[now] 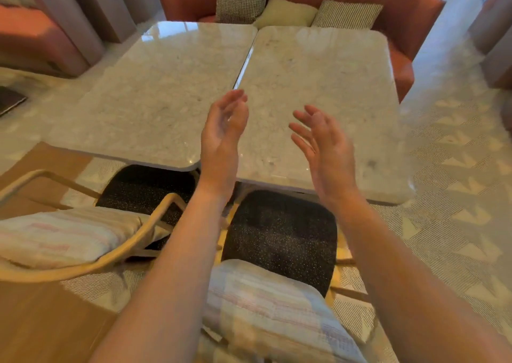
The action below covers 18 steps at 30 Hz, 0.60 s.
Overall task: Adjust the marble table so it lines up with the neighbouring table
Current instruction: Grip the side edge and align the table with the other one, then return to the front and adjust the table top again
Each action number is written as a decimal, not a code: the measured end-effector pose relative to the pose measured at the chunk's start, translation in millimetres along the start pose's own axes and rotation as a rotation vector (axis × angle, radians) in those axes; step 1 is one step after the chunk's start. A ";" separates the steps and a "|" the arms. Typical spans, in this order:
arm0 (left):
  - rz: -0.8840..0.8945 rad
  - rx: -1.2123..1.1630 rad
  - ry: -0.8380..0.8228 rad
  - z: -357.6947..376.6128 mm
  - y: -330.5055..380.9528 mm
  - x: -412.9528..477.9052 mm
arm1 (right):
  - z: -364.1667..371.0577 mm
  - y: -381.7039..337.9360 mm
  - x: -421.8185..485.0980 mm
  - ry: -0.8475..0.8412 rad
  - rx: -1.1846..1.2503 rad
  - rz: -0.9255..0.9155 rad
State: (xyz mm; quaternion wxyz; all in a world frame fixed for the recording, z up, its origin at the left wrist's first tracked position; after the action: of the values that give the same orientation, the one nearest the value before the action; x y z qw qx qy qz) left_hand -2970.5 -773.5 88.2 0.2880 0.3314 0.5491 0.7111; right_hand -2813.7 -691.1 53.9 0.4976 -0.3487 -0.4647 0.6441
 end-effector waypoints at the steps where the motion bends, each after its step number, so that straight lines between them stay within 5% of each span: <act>1: 0.108 0.070 -0.076 -1.0 26.9 -15.1 | 1.7 -30.1 -13.7 -0.045 -0.063 -0.132; 7: 0.462 0.169 -0.154 -42.6 168.6 -93.0 | 35.2 -146.8 -101.3 -0.347 -0.218 -0.534; 18: 0.597 0.217 0.113 -238.7 271.1 -173.2 | 260.6 -156.0 -200.8 -0.771 -0.094 -0.679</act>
State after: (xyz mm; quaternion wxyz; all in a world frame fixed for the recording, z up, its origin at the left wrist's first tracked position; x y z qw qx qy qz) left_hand -3064.4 -1111.0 282.5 -0.0013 0.4664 0.5157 0.7187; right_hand -2949.3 -939.1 283.4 0.4549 0.0627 -0.7300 0.5062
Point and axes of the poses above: each hand's wrist, its own x-axis towards the middle knuckle, its own z-axis out of the palm, y = z × x, the point moved 5 cm from there along x, towards the middle knuckle, and after that the axes turned 3 degrees about y, right-handed, at the moved point
